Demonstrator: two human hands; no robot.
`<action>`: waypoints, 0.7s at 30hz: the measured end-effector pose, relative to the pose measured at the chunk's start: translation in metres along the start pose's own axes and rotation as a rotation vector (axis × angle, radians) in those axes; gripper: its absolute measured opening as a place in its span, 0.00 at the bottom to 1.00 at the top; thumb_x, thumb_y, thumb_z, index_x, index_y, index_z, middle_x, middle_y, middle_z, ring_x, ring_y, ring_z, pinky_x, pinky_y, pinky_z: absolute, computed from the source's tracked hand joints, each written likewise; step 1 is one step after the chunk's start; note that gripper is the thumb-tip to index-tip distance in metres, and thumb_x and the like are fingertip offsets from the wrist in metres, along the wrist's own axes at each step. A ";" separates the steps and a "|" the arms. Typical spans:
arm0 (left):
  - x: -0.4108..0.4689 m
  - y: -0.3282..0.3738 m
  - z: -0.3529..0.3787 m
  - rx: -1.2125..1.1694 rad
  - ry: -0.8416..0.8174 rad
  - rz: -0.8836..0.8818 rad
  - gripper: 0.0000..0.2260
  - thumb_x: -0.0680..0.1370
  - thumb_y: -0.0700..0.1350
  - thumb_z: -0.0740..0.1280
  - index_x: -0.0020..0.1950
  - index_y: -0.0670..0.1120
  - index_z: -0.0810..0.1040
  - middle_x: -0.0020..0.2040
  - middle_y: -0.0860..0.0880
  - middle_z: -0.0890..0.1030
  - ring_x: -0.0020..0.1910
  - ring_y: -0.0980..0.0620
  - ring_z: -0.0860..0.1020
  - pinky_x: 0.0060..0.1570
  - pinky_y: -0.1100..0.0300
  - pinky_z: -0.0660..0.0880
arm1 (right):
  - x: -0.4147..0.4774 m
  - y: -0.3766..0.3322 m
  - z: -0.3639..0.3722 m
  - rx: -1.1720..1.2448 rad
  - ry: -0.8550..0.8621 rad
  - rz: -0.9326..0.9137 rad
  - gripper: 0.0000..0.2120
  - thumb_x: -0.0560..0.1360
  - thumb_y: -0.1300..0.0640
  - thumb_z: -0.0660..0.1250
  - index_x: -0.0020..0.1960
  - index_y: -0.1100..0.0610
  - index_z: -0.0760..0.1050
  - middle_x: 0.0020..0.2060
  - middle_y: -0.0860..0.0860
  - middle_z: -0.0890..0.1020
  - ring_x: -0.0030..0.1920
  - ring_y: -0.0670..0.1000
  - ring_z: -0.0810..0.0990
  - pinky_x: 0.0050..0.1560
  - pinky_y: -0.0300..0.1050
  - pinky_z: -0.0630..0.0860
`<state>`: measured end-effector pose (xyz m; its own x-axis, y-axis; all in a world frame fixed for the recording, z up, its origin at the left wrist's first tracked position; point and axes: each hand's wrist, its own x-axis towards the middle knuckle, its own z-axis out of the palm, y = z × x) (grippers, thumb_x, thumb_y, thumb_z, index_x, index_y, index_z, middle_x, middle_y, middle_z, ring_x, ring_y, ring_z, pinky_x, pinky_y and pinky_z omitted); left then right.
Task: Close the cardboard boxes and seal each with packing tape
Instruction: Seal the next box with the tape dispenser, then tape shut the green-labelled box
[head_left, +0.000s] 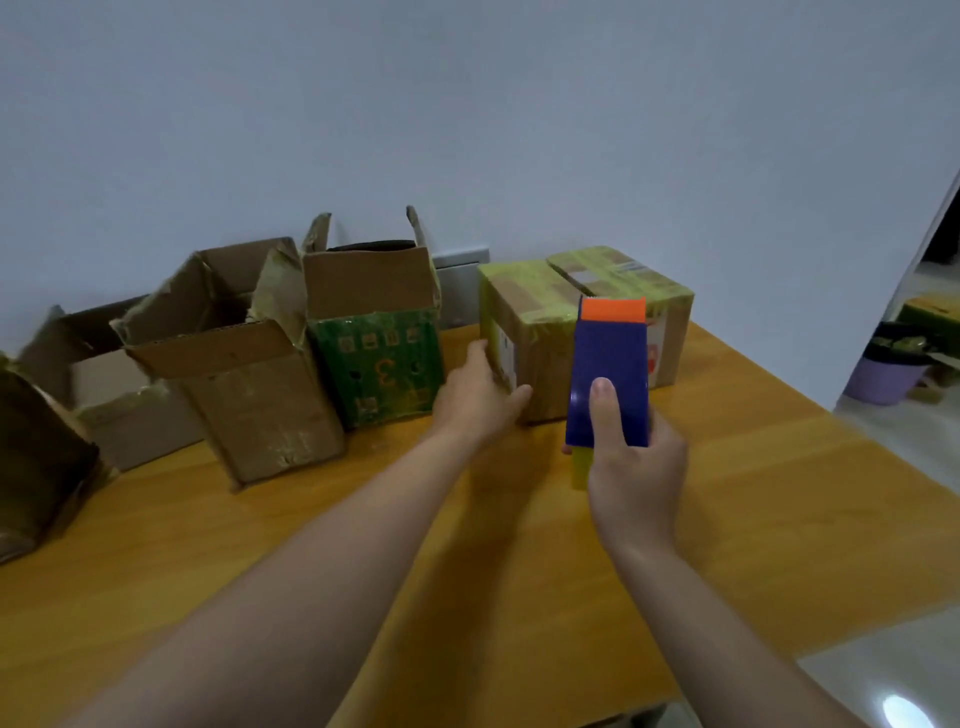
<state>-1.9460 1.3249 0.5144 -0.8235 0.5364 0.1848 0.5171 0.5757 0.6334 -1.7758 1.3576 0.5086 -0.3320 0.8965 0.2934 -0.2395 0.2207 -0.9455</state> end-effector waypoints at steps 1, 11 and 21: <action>-0.004 0.001 -0.015 0.066 0.080 0.071 0.31 0.78 0.53 0.74 0.78 0.51 0.65 0.66 0.50 0.80 0.64 0.48 0.80 0.57 0.52 0.79 | -0.005 -0.005 0.003 0.021 -0.035 -0.015 0.13 0.79 0.43 0.66 0.44 0.51 0.81 0.36 0.46 0.84 0.35 0.46 0.81 0.34 0.38 0.76; 0.028 -0.009 -0.156 0.661 0.332 0.280 0.30 0.80 0.45 0.67 0.80 0.48 0.60 0.72 0.44 0.75 0.73 0.41 0.71 0.73 0.40 0.63 | -0.033 -0.022 0.029 0.072 -0.329 0.080 0.19 0.76 0.38 0.64 0.53 0.53 0.81 0.42 0.53 0.86 0.44 0.50 0.84 0.41 0.34 0.78; -0.013 0.011 -0.182 0.546 0.138 0.414 0.08 0.82 0.44 0.67 0.61 0.51 0.81 0.56 0.50 0.80 0.56 0.48 0.78 0.55 0.52 0.75 | -0.026 -0.054 0.018 0.002 -0.257 0.041 0.21 0.73 0.36 0.65 0.50 0.53 0.82 0.38 0.52 0.86 0.35 0.51 0.85 0.33 0.38 0.77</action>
<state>-1.9718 1.2119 0.6560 -0.5367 0.7162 0.4460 0.8085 0.5879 0.0289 -1.7702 1.3155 0.5547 -0.5621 0.7778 0.2814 -0.2231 0.1851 -0.9571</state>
